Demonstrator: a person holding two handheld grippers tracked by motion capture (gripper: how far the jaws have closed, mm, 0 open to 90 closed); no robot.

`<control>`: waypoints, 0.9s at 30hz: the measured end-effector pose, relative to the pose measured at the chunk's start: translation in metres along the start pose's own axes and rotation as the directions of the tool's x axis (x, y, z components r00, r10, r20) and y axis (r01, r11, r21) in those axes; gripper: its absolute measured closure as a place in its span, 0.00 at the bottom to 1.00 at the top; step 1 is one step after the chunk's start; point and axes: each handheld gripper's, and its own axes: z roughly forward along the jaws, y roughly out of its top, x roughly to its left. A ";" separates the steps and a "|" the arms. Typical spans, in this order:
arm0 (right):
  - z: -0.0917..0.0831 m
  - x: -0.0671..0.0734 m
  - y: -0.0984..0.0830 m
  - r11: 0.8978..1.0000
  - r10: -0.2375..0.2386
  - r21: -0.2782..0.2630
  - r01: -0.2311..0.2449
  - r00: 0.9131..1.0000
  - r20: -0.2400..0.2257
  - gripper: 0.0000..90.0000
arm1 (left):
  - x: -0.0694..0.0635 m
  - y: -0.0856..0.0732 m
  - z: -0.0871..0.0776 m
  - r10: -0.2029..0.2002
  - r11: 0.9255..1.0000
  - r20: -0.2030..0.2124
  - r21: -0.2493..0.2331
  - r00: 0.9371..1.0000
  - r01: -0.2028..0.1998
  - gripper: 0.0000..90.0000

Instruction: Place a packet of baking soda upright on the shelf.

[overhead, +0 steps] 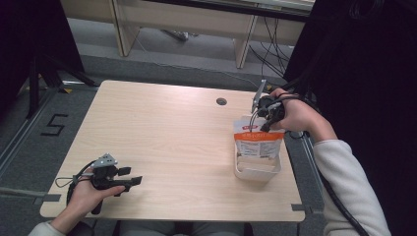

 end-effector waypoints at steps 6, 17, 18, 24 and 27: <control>0.004 0.000 0.000 1.000 -0.005 0.004 0.005 1.000 -0.001 1.00 | 0.000 0.000 0.000 -0.001 1.000 0.000 0.000 1.000 0.001 0.38; 0.009 0.002 0.001 1.000 0.007 0.015 -0.006 1.000 -0.015 1.00 | 0.000 0.000 0.000 0.000 1.000 0.001 0.000 1.000 0.000 0.38; 0.010 0.001 0.001 1.000 -0.015 0.005 0.015 1.000 -0.005 1.00 | 0.000 0.000 0.000 0.000 1.000 0.001 0.000 1.000 0.000 0.38; 0.012 0.002 0.002 1.000 -0.004 0.016 0.004 1.000 -0.011 1.00 | 0.000 0.000 0.000 0.000 1.000 0.003 -0.001 1.000 0.000 0.38; 0.013 0.002 0.001 1.000 -0.006 0.015 0.006 1.000 -0.003 1.00 | 0.000 0.000 0.000 0.000 1.000 0.003 -0.001 1.000 0.000 0.38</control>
